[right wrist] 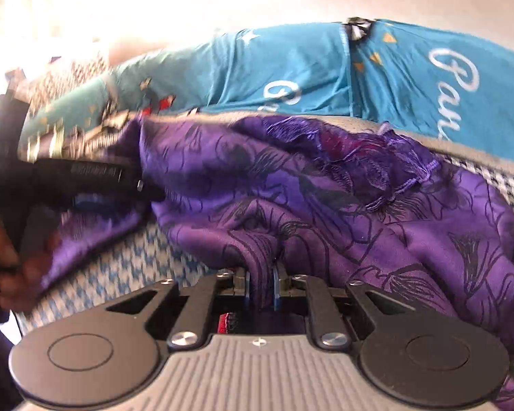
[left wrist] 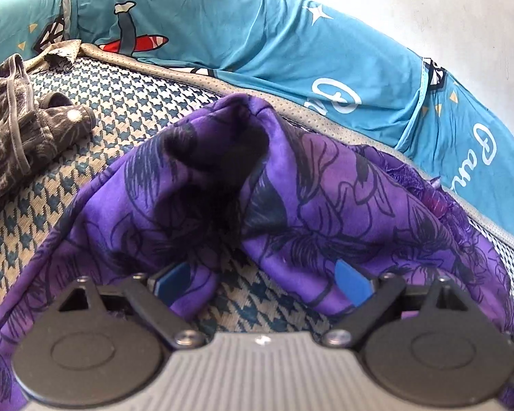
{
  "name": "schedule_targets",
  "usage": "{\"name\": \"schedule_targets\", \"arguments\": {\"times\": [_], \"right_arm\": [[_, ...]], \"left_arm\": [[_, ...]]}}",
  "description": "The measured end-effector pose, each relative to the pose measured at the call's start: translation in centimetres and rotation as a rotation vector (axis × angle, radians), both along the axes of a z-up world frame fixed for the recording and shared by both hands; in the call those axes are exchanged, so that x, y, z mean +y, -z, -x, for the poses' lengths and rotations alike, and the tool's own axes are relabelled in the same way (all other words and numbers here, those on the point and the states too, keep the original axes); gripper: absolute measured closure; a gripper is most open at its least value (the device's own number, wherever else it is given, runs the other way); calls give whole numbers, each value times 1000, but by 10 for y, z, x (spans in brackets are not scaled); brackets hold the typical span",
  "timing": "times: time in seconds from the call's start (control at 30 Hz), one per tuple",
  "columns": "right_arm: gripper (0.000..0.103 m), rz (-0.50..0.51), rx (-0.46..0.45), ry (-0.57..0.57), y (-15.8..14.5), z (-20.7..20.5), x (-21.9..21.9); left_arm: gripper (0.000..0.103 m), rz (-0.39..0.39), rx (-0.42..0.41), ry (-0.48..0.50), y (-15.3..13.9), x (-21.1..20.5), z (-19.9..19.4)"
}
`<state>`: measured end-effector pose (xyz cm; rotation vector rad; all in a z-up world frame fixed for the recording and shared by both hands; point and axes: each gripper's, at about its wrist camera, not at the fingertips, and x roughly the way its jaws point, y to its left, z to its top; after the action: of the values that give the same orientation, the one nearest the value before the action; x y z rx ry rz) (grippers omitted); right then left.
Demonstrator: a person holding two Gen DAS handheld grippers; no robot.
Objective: Fold clothes
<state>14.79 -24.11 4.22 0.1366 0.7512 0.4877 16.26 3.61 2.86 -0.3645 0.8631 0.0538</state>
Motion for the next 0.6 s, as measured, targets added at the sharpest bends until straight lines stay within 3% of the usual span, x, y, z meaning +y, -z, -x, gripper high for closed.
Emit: {"name": "schedule_targets", "arguments": {"times": [0.17,0.33,0.6], "right_arm": [[90,-309,100,233,-1,-32,-49],[90,-375,141,321,6,-51,-63],[90,-449,232,463,29,-66,-87]], "left_arm": [[11,25,-13,20,1,-7,-4],[11,38,-18,85,2,-22,-6],[11,47,29,294,13,-55,-8]]}}
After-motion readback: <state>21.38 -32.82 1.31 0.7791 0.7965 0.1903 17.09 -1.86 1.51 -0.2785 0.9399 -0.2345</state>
